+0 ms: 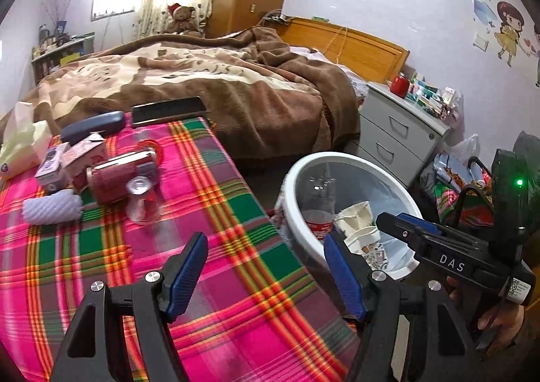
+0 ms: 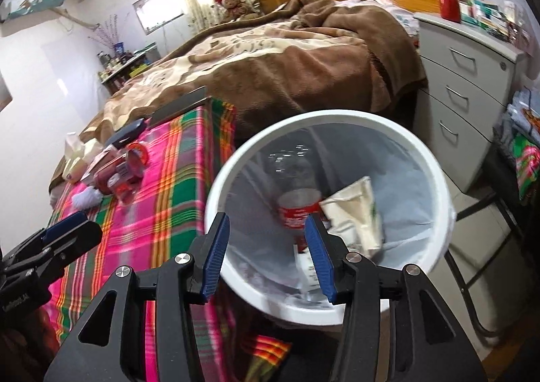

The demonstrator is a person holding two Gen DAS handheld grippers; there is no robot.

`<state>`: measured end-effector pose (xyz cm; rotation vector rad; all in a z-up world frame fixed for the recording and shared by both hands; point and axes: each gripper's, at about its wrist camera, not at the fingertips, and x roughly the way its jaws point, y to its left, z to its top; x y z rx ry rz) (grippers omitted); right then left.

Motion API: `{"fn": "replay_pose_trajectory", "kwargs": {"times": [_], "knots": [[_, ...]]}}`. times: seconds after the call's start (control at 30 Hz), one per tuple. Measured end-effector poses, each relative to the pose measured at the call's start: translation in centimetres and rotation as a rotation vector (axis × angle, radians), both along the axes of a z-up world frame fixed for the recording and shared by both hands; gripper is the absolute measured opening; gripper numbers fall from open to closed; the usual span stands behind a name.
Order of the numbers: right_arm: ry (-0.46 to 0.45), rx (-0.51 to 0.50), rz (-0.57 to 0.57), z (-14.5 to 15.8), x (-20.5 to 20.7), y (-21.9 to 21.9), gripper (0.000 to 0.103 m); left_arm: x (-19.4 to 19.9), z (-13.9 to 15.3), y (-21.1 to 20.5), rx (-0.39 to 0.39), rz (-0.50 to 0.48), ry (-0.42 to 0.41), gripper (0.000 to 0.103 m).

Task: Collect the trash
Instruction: 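Withdraw both open tools from the bin back over the bed, then grasp the small clear plastic cup with the right tool while the left tool grasps the white foam net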

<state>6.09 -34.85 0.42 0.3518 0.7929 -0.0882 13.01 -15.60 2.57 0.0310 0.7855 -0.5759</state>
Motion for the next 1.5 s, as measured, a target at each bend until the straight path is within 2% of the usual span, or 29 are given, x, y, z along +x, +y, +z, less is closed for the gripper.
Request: {"fn": "replay_pose_trajectory", "kwargs": {"times": [0.17,0.47,0.87,1.1,1.37,1.5], "knots": [[-0.035,-0.03,0.059,0.4,0.6,2.2,0.049,0.3,0.1,2.8,0.009,0.057,-0.015,0.071],[-0.05,-0.018,0.159,0.5,2.3,5.6,0.053,1.6,-0.2,8.5,0.001,0.163,-0.009,0.071],[-0.023,-0.024,0.269,0.0,5.7,10.9,0.054,4.0,-0.6,15.4,0.026,0.286,-0.002,0.071],[-0.007,-0.06,0.346,-0.4,8.2,13.8,0.054,6.4,-1.7,18.7,0.036,0.342,0.035,0.071],[0.023,-0.079,0.379,-1.4,10.8,15.3,0.054,10.0,-2.7,20.5,0.094,0.332,0.036,0.071],[0.042,-0.092,0.391,-1.7,11.8,15.8,0.054,12.1,-2.9,21.0,0.094,0.308,0.046,0.071]]}}
